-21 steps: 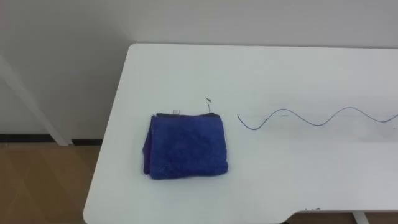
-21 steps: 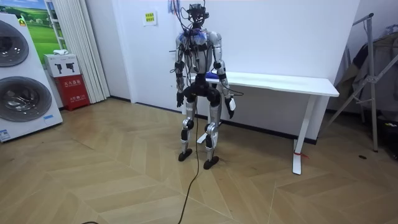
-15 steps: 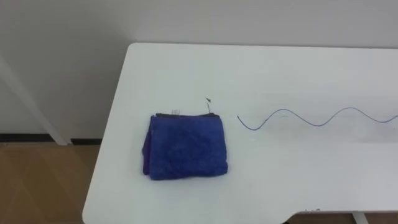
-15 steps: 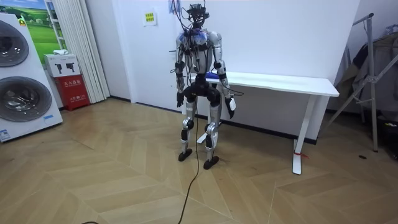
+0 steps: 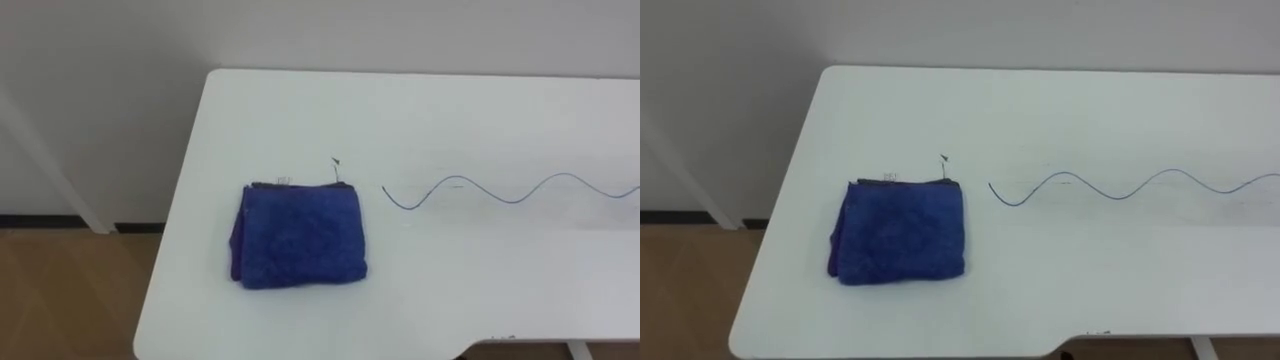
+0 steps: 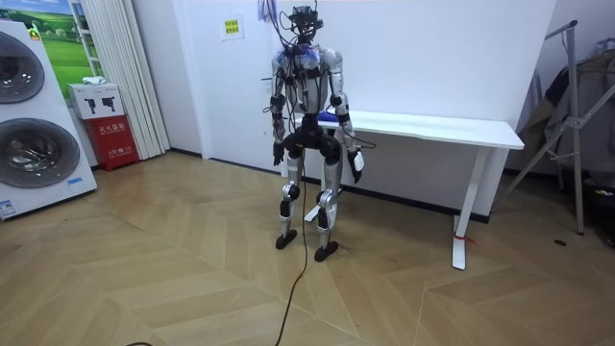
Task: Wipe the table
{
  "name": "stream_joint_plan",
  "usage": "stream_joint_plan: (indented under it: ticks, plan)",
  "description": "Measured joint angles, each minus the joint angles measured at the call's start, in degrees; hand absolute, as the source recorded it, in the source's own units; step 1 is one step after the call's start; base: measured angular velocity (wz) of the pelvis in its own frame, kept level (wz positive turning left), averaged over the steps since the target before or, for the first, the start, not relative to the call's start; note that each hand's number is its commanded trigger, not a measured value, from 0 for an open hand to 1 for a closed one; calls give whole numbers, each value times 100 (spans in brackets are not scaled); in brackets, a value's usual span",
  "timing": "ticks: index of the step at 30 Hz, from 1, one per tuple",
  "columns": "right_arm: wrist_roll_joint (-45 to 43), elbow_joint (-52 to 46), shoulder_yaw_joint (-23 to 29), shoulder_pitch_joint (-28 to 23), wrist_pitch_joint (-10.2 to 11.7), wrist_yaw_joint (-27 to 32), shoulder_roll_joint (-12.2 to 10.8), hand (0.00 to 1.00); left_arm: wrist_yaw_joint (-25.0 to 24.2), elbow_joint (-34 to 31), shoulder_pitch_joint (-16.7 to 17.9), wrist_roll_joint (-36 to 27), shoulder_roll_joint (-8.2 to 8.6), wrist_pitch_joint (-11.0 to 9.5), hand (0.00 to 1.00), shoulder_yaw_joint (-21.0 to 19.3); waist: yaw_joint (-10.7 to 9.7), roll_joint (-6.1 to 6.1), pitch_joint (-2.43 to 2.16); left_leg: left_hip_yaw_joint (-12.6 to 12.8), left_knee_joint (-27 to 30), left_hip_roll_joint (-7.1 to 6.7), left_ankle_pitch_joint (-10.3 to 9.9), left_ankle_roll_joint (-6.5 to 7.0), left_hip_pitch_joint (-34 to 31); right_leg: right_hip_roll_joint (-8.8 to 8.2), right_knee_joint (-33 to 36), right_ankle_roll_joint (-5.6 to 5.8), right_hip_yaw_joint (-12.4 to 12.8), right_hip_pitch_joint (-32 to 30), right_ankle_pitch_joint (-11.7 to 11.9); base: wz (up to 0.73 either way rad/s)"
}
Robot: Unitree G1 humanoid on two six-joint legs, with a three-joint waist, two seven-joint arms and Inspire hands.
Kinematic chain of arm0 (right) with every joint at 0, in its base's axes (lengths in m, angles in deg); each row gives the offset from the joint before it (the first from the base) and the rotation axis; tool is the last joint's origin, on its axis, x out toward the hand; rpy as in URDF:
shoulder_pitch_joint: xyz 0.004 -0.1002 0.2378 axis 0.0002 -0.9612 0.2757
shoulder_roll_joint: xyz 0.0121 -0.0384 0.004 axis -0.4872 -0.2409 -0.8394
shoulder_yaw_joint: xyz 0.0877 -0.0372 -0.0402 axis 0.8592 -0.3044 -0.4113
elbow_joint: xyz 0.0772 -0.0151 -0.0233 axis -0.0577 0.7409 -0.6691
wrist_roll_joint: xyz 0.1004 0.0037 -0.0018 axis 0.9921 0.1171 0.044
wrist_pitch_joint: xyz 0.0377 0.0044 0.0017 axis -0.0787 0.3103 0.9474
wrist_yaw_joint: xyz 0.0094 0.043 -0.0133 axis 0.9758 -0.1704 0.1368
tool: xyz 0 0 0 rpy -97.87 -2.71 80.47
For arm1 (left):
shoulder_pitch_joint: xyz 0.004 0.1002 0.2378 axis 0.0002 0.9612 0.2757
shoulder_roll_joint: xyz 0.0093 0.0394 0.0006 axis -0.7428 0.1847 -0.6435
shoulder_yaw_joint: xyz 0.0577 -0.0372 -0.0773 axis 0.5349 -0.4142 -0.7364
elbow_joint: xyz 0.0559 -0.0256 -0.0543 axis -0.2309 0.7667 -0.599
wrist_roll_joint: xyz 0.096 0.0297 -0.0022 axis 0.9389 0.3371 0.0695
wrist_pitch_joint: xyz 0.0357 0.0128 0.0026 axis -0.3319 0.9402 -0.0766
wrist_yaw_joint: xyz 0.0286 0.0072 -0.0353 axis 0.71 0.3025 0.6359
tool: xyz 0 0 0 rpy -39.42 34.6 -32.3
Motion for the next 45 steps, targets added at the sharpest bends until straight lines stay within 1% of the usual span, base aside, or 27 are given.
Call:
stream_joint_plan:
  ticks: [2, 5, 7, 9, 10, 11, 13, 14, 15, 16, 18, 19, 20, 21, 24, 26, 29, 31, 33, 35, 37, 38, 39, 40, 41, 44, 45]
  plan:
    - [327, 79, 67, -12, -81, 51, -1, 0, -1, -1, 37, 2, -4, 25, 0, -31, 4, 5, 2, 5, -24, -1, 0, 0, 32, 1, -4, 1, 2, 17, -1, 0]
    - [1049, 211, 469, -124, -183, 168, 3, 0, -1, -2, 59, 16, 0, 167, 0, -320, -22, 5, 2, 11, -35, -2, 0, 0, 41, 1, -7, 8, 9, 26, -5, 1]
    - [1612, 275, 1185, -223, -304, 250, 26, 0, 18, -4, 101, 30, -5, 306, 0, -709, -161, -4, 4, -20, -35, -5, 0, 0, 64, -3, -19, 14, -28, 112, -10, 9]
    - [1998, 301, 1602, -310, -392, 332, 82, 0, 48, -49, 176, 38, -32, 410, 0, -910, -248, -11, 11, -10, -34, -3, 0, 0, 120, -2, -17, 14, -21, 151, -11, 0]
    - [2250, 306, 1969, -360, -473, 415, 135, 0, 53, -134, 259, 41, -53, 450, 0, -980, -343, -52, 36, 12, -34, -7, 0, 0, 157, -4, -15, 16, -9, 158, -17, -4]
    - [2434, 311, 2198, -369, -505, 462, 161, 0, 63, -143, 270, 42, -57, 458, 0, -1045, -384, -52, 36, 14, -34, -12, 0, 0, 173, -7, -12, 19, 1, 169, -24, -4]
    - [3032, 309, 2891, -363, -621, 706, 303, 0, 152, -142, 284, 10, -124, 526, 0, -1149, -532, -56, 36, 23, -37, -18, -1, 1, 207, -11, 9, 23, 20, 180, -45, -4]
    - [3098, 303, 3075, -365, -624, 784, 328, 0, 154, -142, 301, -1, -154, 533, 0, -1149, -572, -60, 34, 26, -43, -15, -1, 1, 216, -9, 17, 19, 28, 180, -50, -4]
    - [3190, 263, 3425, -362, -629, 989, 380, 0, 158, -145, 308, -13, -207, 535, 0, -1173, -673, -73, 25, 27, -58, -9, -1, 1, 234, -2, 38, 16, 39, 178, -59, -5]
    - [3284, 213, 3697, -360, -629, 1196, 430, 0, 166, -162, 286, -16, -220, 536, 0, -1304, -724, -88, 15, 43, -64, -6, -1, 1, 253, 1, 93, 13, 58, 158, -79, -6]
    - [3348, 161, 3968, -337, -630, 1529, 537, 0, 188, -180, 294, -9, -230, 537, 0, -1461, -744, -107, -4, 98, -74, -1, -2, 2, 265, 1, 145, 10, 112, 95, -101, -16]
    - [3384, 38, 4083, -309, -632, 1770, 596, 0, 204, -226, 314, -3, -231, 538, 0, -1511, -738, -145, -25, 155, -77, 2, -2, 2, 249, 4, 229, 7, 169, 26, -103, -23]
    - [3416, -24, 4133, -288, -629, 1878, 637, 0, 206, -241, 318, 1, -233, 538, 0, -1517, -739, -130, -17, 172, -78, 1, -2, 3, 236, 5, 255, 7, 191, -7, -103, -24]
    - [3451, -57, 4229, -193, -624, 2102, 759, 0, 206, -247, 308, 23, -237, 543, 0, -1527, -739, -152, -25, 229, -78, -3, -3, 5, 223, 2, 308, 8, 233, -65, -103, -20]
    - [3424, -467, 4249, -54, -569, 2783, 904, 0, 205, -327, 284, 93, -272, 546, 0, -1529, -726, -181, -26, 264, -61, -2, -4, 7, 183, 4, 325, 9, 251, -118, -97, -8]
    - [3094, -750, 4241, 65, -546, 3152, 963, 0, 204, -366, 305, 101, -271, 543, 0, -1500, -692, -189, -25, 268, -55, -3, -4, 7, 150, 3, 337, 8, 252, -156, -96, 0]
    - [2283, -1198, 4215, 328, -519, 3619, 1090, 0, 201, -455, 310, 102, -273, 545, 0, -1473, -659, -190, -22, 281, -57, -2, -3, 7, 105, 3, 369, 9, 254, -223, -97, 0]
    - [1476, -1776, 3963, 428, -490, 3962, 1168, 0, 153, -523, 307, 116, -292, 547, 0, -1334, -542, -205, -24, 318, -53, -7, -2, 9, 69, 5, 401, 9, 307, -295, -98, -10]
    - [843, -2309, 3691, 471, -475, 4159, 1181, 0, 116, -528, 304, 117, -321, 547, 0, -1222, -501, -212, -21, 322, -28, -9, -2, 9, 6, 4, 404, 9, 319, -329, -97, -5]
    - [79, -3004, 3506, 469, -496, 4273, 1165, 0, 105, -538, 315, 181, -327, 549, 0, -1096, -450, -217, -16, 322, -28, -9, -1, 10, 9, 4, 404, 9, 316, -347, -97, 0]
    - [-963, -4105, 3213, 462, -455, 4397, 1169, 0, 89, -570, 302, 213, -341, 549, 0, -986, -362, -218, -8, 323, -23, -3, 0, 10, -2, 15, 422, 7, 336, -424, -96, -6]
    - [-1187, -4312, 3140, 450, -404, 4431, 1169, 0, 88, -595, 295, 212, -341, 541, 0, -973, -351, -226, 7, 322, -23, -1, 0, 9, -5, 18, 416, 6, 332, -423, -95, 0]
    - [-1607, -4708, 2998, 390, -278, 4484, 1168, 0, 88, -644, 290, 212, -351, 536, 0, -867, -305, -222, 2, 317, -24, 2, 0, 9, -9, 20, 395, 4, 320, -412, -94, 6]
    - [-1914, -5091, 2819, 345, -245, 4503, 1162, 0, 85, -642, 292, 211, -351, 528, 0, -768, -261, -255, 10, 316, -32, 2, 0, 9, -9, 17, 394, 4, 307, -406, -94, 5]
    - [-2039, -5293, 2722, 327, -230, 4502, 1152, 0, 71, -641, 287, 211, -348, 528, 0, -745, -228, -241, 4, 318, -34, 2, 0, 9, -10, 17, 393, 4, 306, -408, -94, 0]
    - [-2843, -5905, 2290, 317, -210, 4470, 1120, 0, 21, -637, 284, 210, -401, 531, 0, -635, -125, -314, 28, 305, -37, 5, 0, 9, -10, 19, 392, 4, 281, -378, -94, 1]
    - [-3140, -6089, 2142, 322, -209, 4448, 1102, 0, 25, -637, 274, 206, -396, 534, 0, -598, -31, -340, 30, 309, -40, 5, 0, 9, -1, 17, 400, 4, 276, -362, -94, 0]
